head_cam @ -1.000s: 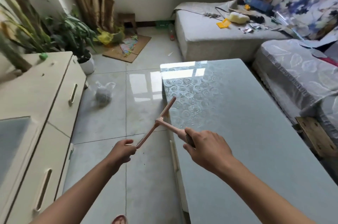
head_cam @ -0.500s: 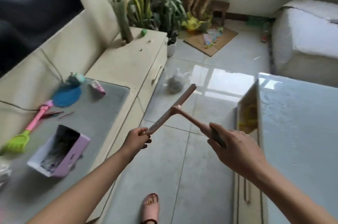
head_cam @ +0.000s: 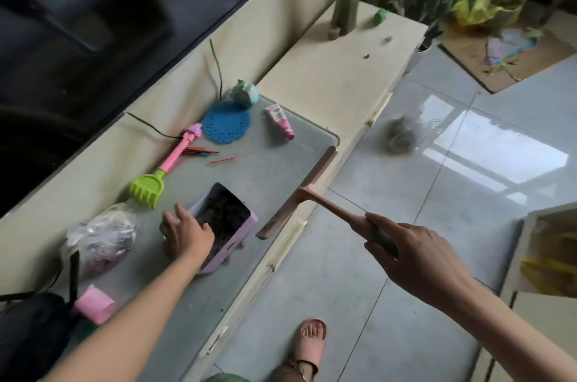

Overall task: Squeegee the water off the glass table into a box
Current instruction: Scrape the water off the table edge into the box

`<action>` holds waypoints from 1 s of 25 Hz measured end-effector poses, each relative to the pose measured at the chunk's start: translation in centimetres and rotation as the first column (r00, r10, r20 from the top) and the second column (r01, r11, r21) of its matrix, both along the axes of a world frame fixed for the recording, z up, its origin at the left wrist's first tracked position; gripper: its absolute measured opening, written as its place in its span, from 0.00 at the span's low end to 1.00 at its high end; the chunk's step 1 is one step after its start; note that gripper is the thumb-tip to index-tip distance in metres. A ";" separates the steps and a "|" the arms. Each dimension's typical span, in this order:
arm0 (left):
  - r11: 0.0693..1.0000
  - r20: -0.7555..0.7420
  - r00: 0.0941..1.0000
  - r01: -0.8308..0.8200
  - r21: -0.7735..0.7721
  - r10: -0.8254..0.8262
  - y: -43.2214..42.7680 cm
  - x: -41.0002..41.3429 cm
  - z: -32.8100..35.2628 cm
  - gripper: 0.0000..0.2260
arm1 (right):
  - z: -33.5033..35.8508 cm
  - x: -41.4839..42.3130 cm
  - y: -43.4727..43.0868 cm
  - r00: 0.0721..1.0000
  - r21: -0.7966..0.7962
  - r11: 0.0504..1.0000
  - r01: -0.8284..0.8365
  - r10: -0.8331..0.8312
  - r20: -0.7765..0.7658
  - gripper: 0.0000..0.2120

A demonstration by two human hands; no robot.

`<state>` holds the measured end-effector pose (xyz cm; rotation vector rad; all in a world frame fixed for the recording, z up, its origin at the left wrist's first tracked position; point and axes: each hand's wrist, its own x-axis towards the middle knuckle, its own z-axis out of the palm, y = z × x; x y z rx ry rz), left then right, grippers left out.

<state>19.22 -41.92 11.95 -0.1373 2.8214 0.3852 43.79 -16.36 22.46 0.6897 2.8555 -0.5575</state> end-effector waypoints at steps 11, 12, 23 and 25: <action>0.932 0.352 0.901 -0.326 0.160 0.255 -7.2 -3.9 -5.6 0.21 | -1.8 -4.7 -0.9 0.988 -0.049 0.996 -0.075 0.081 0.133 0.18; 0.919 0.382 0.890 -0.340 0.198 0.247 -7.4 -4.1 -5.8 0.21 | -1.8 -4.7 -0.8 0.987 -0.051 0.996 -0.069 0.075 0.142 0.18; 0.662 0.625 0.731 -0.616 0.427 0.276 -2.4 -0.5 -2.2 0.22 | 1.5 1.5 2.3 0.988 0.074 0.997 -0.029 0.017 0.155 0.21; 0.647 0.665 0.713 -0.618 0.447 0.222 -0.5 1.2 -1.3 0.24 | 1.9 4.0 2.9 0.989 0.079 0.996 0.038 -0.049 0.142 0.21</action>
